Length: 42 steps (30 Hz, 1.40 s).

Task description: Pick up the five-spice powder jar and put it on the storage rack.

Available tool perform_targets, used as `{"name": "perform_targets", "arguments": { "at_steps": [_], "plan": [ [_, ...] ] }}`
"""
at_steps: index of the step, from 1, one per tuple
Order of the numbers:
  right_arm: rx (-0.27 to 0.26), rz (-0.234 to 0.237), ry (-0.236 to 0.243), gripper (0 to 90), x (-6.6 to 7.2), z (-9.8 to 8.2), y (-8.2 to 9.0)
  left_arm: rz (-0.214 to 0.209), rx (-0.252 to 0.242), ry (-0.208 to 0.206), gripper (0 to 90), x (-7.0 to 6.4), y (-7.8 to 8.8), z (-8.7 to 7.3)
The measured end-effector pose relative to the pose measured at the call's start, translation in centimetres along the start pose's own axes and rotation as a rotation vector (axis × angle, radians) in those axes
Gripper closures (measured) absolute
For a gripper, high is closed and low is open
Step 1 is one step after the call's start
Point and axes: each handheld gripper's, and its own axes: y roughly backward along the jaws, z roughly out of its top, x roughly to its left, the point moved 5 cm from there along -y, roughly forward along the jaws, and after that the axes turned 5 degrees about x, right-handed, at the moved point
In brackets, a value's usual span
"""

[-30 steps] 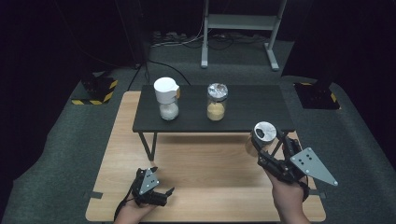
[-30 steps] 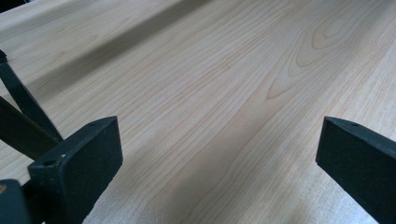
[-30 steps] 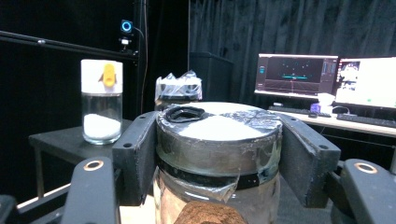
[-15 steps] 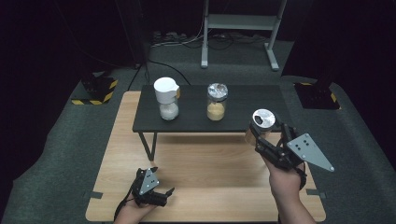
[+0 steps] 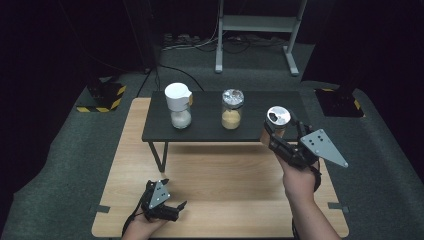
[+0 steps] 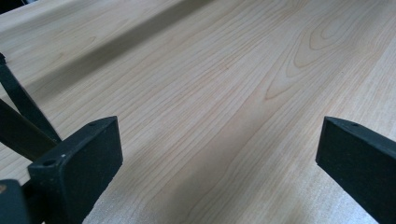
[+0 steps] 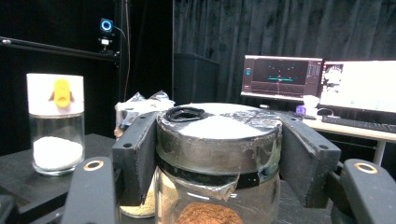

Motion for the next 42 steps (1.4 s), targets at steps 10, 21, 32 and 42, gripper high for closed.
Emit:
{"name": "perform_targets", "arguments": {
  "at_steps": [10, 21, 32, 42],
  "plan": [
    [0.013, -0.018, -0.008, 34.7, -0.6, -0.6, -1.8, 0.0, -0.002, 0.001, 0.8, 0.0, 0.0, 0.0],
    [0.016, -0.033, -0.006, 34.7, -0.8, -1.1, -3.6, -0.001, -0.007, 0.001, 0.8, 0.0, 0.1, 0.0],
    [0.022, -0.037, -0.019, 34.6, -1.0, -1.4, -4.9, -0.001, -0.009, 0.003, 0.8, 0.0, 0.1, 0.0],
    [0.023, -0.043, -0.025, 34.6, -1.1, -1.5, -5.5, -0.002, -0.01, 0.002, 0.8, 0.0, 0.1, 0.0]
  ]
}}
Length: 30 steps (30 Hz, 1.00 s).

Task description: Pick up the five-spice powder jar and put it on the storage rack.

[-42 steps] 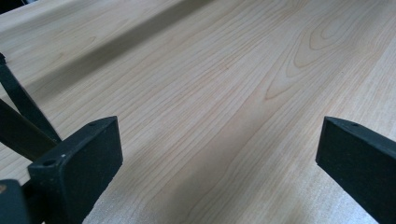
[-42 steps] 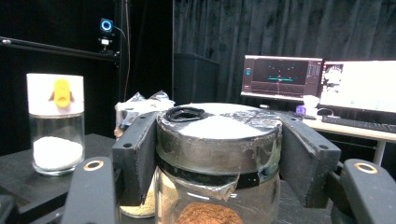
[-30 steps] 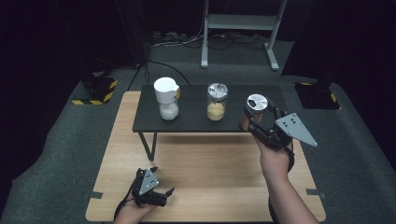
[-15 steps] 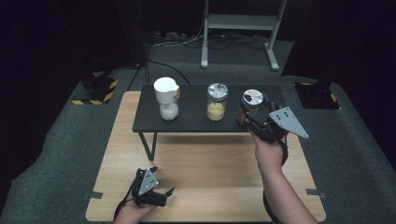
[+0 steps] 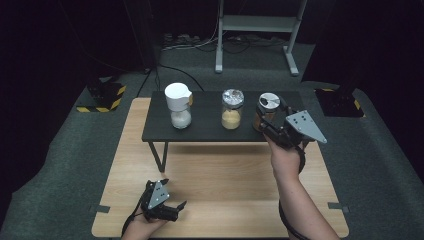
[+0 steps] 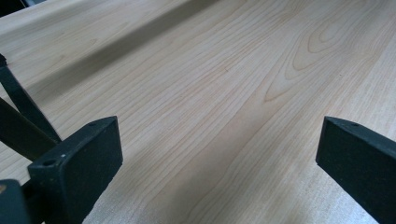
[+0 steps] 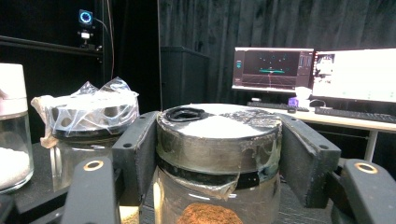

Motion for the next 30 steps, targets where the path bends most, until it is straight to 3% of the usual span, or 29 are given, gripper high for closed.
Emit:
{"name": "perform_targets", "arguments": {
  "at_steps": [30],
  "plan": [
    [0.004, -0.007, -0.013, 34.1, -0.25, -0.37, -0.51, -0.001, -0.001, 0.0, 0.8, -0.01, 0.01, 0.0]
  ]
}}
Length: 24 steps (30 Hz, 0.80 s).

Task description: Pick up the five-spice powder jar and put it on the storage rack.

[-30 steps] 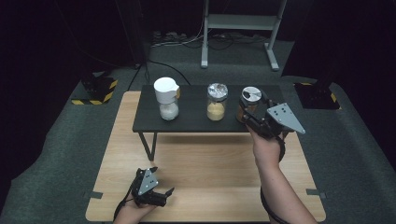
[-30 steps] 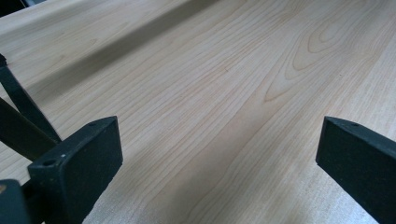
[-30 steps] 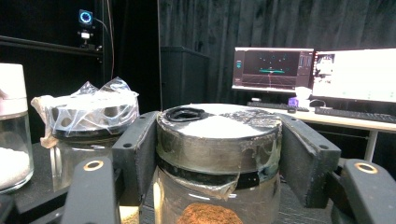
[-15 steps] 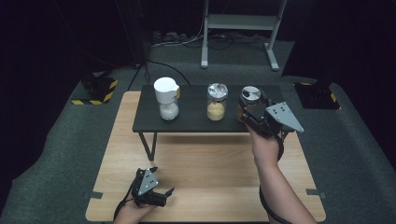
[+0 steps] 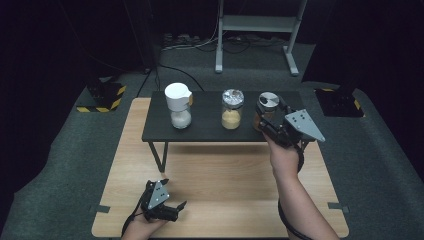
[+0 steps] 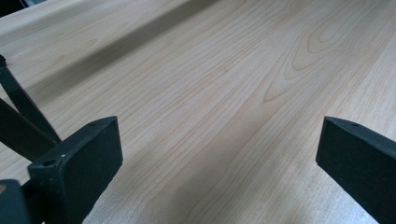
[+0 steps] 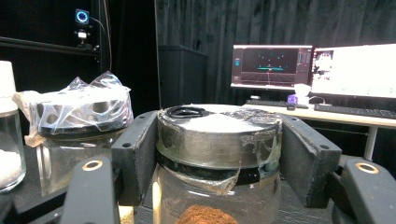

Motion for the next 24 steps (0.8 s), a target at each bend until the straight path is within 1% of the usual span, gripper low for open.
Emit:
{"name": "perform_targets", "arguments": {
  "at_steps": [3, 9, 11, 21, 23, 24],
  "plan": [
    [0.002, -0.001, 0.002, 32.2, 0.0, 0.04, 0.01, 0.0, 0.001, 0.0, 0.8, 0.0, -0.01, 0.0],
    [0.014, 0.009, -0.013, 21.8, -0.02, 0.33, 0.02, -0.001, -0.001, 0.002, 0.8, 0.02, 0.01, 0.0],
    [0.014, 0.003, -0.012, 18.0, -0.04, 0.45, 0.09, -0.001, -0.001, 0.002, 0.8, 0.02, 0.0, 0.0],
    [0.033, 0.002, -0.021, 7.0, -0.02, 0.23, 0.51, -0.002, 0.003, 0.003, 0.8, 0.05, -0.03, 0.0],
    [0.036, 0.002, -0.025, 3.6, -0.02, 0.21, 0.62, -0.002, 0.005, 0.005, 0.8, 0.07, -0.05, 0.0],
    [0.04, 0.002, -0.024, 0.4, -0.02, 0.16, 0.69, -0.002, 0.005, 0.007, 0.8, 0.07, -0.05, 0.0]
  ]
}}
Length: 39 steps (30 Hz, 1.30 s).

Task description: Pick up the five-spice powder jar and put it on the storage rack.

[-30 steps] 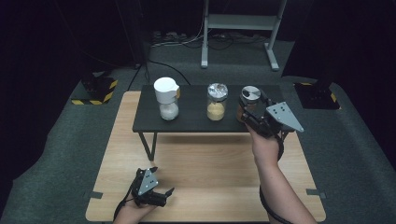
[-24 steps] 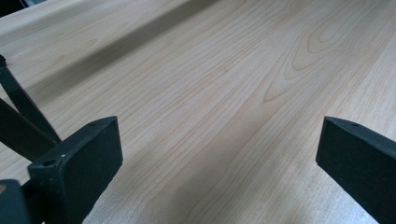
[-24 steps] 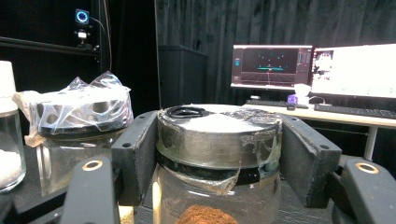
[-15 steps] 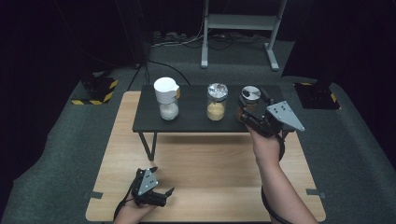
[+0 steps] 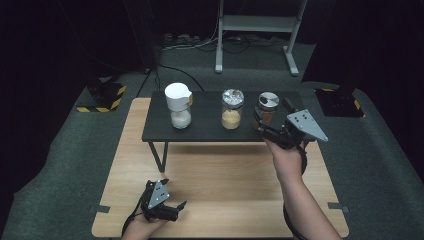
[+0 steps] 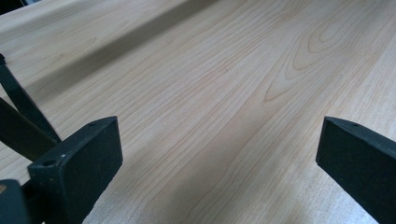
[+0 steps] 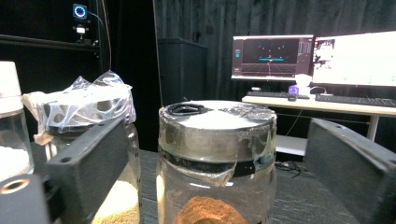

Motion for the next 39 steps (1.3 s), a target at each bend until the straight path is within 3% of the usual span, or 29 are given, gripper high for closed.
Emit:
{"name": "perform_targets", "arguments": {
  "at_steps": [28, 39],
  "plan": [
    [0.032, 0.028, 0.065, 0.0, 1.7, -2.2, 3.8, 0.002, 0.0, -0.005, 0.8, -0.1, 0.0, 0.0],
    [0.079, 0.05, 0.087, 0.0, 2.6, -4.1, 5.5, 0.004, 0.0, -0.009, 0.8, -0.1, 0.0, 0.0]
  ]
}}
